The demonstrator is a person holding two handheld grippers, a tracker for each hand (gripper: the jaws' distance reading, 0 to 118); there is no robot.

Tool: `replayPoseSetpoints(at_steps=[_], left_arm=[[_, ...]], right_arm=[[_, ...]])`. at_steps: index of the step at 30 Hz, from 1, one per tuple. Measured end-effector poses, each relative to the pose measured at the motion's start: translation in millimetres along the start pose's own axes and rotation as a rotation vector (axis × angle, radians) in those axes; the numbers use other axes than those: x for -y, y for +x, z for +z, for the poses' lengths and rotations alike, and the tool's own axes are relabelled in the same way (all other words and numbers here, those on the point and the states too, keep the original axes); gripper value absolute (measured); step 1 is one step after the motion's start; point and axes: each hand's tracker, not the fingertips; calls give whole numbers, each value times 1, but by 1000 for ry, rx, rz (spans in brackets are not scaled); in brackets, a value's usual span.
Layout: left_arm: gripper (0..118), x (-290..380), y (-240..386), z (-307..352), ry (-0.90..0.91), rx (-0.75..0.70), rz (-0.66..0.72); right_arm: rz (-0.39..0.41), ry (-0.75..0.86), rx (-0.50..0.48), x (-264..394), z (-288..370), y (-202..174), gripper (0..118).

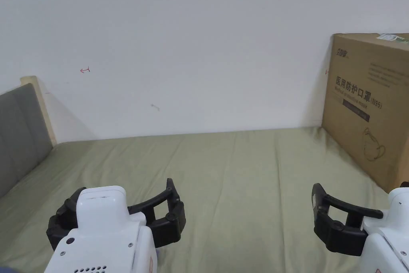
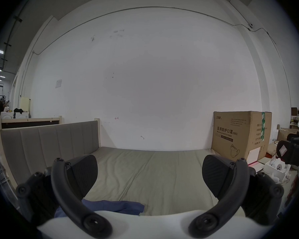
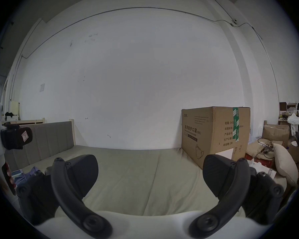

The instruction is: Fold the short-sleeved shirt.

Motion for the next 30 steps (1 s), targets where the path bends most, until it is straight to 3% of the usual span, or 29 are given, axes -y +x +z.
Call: replayPoseSetpoints(at_steps=[21,22,23,24,25,26,28,30], left_arm=[[113,-6,1,-4,-24,74,12],[109,-6,1,-4,-29,81,11],[96,-6,1,-3,-30,89,7],[56,-6,2,-2,-32,87,-8],[17,-5,5,-2,-50,54,-53],[0,-3,8,-5,-72,27,-90],[0,1,9,-7,-87,12,-102],[0,2,5,-8,-104,68,-56]], right_arm=[[-4,15,-10,-4,1,-4,118],[-14,7,-20,-4,0,-2,118],[-22,-2,-32,-4,-1,0,115],[-26,-1,-35,-4,0,1,99],[-28,6,-35,-3,2,1,55],[-31,37,-19,-2,3,1,0],[-12,57,73,-4,5,2,0],[-52,-17,-41,-4,0,7,0]])
